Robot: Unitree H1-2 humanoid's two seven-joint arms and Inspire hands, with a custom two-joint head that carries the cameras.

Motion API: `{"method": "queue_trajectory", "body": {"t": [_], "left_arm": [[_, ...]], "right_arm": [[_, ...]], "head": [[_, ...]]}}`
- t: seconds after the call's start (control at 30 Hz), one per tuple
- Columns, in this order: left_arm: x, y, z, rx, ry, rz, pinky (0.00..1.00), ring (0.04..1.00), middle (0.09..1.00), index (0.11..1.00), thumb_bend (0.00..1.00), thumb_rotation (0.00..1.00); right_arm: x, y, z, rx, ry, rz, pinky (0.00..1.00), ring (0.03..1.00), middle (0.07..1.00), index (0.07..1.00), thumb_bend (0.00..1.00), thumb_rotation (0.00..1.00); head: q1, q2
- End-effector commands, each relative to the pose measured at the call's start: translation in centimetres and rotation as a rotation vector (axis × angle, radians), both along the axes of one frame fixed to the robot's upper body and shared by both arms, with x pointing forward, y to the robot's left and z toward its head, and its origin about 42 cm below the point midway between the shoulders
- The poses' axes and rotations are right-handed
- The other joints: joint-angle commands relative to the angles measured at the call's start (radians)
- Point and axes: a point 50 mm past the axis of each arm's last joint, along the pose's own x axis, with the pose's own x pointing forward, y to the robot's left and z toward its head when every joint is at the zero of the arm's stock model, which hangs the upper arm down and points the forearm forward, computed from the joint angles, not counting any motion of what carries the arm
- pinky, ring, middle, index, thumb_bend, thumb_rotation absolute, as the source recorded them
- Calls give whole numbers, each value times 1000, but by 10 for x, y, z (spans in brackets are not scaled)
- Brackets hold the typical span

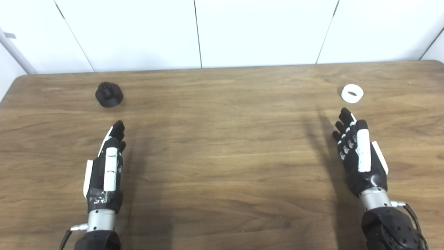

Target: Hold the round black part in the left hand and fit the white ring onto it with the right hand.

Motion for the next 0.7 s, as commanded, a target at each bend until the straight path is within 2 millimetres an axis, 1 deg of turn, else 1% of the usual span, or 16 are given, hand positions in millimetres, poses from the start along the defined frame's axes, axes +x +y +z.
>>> {"method": "queue_trajectory", "body": {"t": [0.0,0.1,0.3,0.43,0.47,0.53,0.57,0.6,0.63,0.67], "left_arm": [[-17,-4,-4,-10,-1,20,1000,992,963,937,530,869],[-18,-4,-5,-2,-1,18,1000,991,963,939,532,873],[-18,-3,-6,9,5,20,1000,985,959,936,554,868],[-19,-5,-7,16,2,16,1000,981,959,936,549,868],[-19,-6,-8,19,0,16,1000,980,960,936,539,869],[-19,-9,-10,28,-1,9,1000,979,964,939,513,883],[-19,-10,-11,30,-4,5,1000,980,965,940,509,886],[-19,-12,-13,32,-6,5,1000,977,965,940,506,880],[-19,-13,-14,32,-9,5,1000,973,962,938,501,869],[-20,-15,-16,28,-13,10,1000,971,962,937,500,865]], "right_arm": [[3,-1,16,-7,-76,2,1000,1000,1000,977,511,1000],[2,-2,15,-4,-75,11,1000,1000,1000,976,501,1000],[1,-2,14,-14,-71,13,1000,1000,995,969,514,1000],[0,-4,13,-14,-71,14,1000,1000,993,968,512,1000],[0,-5,12,-20,-71,13,1000,1000,992,970,513,1000],[-1,-7,10,-38,-68,12,1000,1000,995,974,515,1000],[-2,-8,9,-39,-63,9,1000,1000,996,975,516,1000],[-3,-10,7,-37,-59,7,1000,1000,998,975,511,1000],[-3,-11,6,-34,-55,5,1000,1000,1000,973,504,1000],[-4,-13,3,-39,-53,9,1000,1000,1000,972,502,1000]], "head": [[2,1],[4,-2],[4,-3],[32,-22],[56,-37],[76,-49],[110,-69],[128,-82],[135,-87],[168,-111]]}}
